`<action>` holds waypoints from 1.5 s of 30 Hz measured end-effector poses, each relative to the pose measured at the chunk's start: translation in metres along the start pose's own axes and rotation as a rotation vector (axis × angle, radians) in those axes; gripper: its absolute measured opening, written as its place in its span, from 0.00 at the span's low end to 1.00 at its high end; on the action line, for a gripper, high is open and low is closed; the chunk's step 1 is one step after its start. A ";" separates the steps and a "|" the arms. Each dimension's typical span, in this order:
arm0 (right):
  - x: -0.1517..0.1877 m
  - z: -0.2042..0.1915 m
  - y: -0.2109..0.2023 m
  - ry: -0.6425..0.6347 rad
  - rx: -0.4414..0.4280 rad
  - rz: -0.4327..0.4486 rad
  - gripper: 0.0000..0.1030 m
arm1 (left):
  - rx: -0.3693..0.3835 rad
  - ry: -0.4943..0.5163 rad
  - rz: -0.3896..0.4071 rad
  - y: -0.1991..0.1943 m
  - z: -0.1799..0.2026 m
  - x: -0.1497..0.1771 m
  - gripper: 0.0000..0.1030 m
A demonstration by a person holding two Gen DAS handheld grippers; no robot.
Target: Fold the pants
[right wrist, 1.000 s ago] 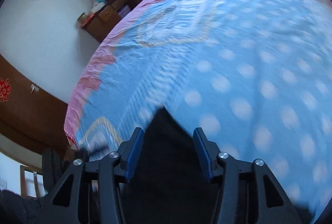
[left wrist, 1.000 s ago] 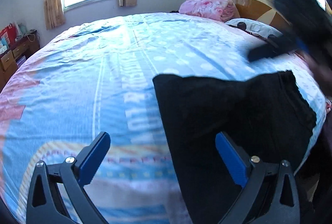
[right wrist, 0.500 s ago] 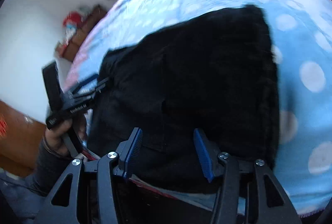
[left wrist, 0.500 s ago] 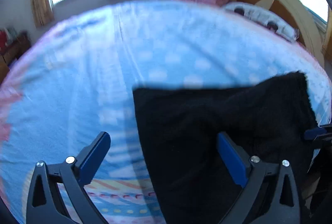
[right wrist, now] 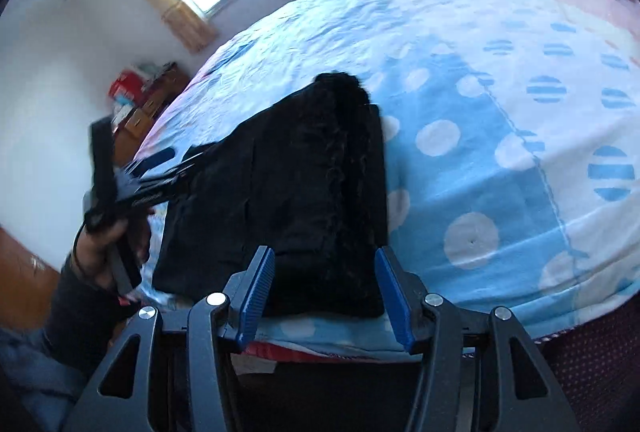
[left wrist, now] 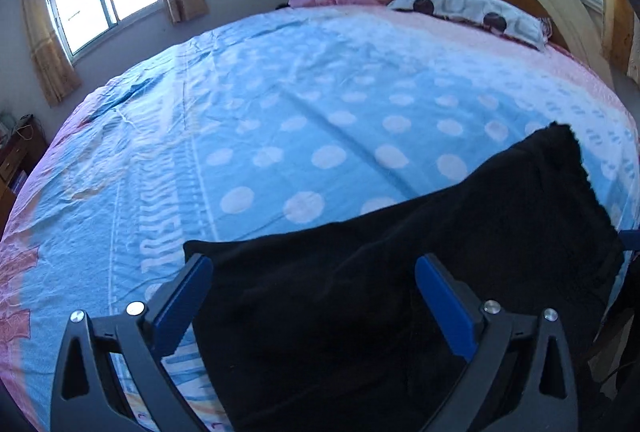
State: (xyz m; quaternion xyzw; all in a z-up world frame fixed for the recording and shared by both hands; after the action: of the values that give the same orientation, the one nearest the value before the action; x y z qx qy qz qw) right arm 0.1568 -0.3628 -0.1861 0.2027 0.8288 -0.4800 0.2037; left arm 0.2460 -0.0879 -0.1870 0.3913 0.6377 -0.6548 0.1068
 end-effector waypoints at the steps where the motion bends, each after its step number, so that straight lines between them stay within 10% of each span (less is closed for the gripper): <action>1: 0.000 0.001 -0.001 -0.011 0.004 0.008 0.53 | 0.005 -0.005 -0.003 0.000 0.000 0.000 1.00; 30: 0.002 -0.043 -0.016 -0.307 0.158 -0.109 0.08 | 0.029 -0.032 0.008 -0.001 -0.007 0.001 1.00; 34: 0.008 -0.019 0.007 -0.303 0.299 -0.194 0.08 | 0.027 -0.010 -0.026 0.019 -0.004 0.005 1.00; 39: 0.001 -0.010 0.007 -0.229 0.226 -0.215 0.11 | 0.012 -0.013 -0.022 0.008 -0.007 0.002 1.00; 42: -0.010 -0.003 -0.020 -0.154 0.229 -0.161 0.45 | 0.012 -0.027 0.028 -0.014 -0.013 0.008 1.00; 45: -0.030 -0.010 -0.045 -0.157 0.254 -0.017 0.46 | 0.027 -0.058 0.055 -0.030 -0.017 0.017 1.00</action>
State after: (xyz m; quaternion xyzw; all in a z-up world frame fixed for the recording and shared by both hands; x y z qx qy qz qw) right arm 0.1564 -0.3789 -0.1340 0.1817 0.7445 -0.5972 0.2367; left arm 0.2218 -0.0609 -0.1731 0.3909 0.6143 -0.6714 0.1380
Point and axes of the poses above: each gripper's, at about its wrist camera, not at the fingertips, and y roughly the way its jaws point, z to its right, x to its underside, the point moved 1 cm from there along y, roughly the way its jaws point, and after that the axes turned 1 degree about -z, right-handed, at the moved point
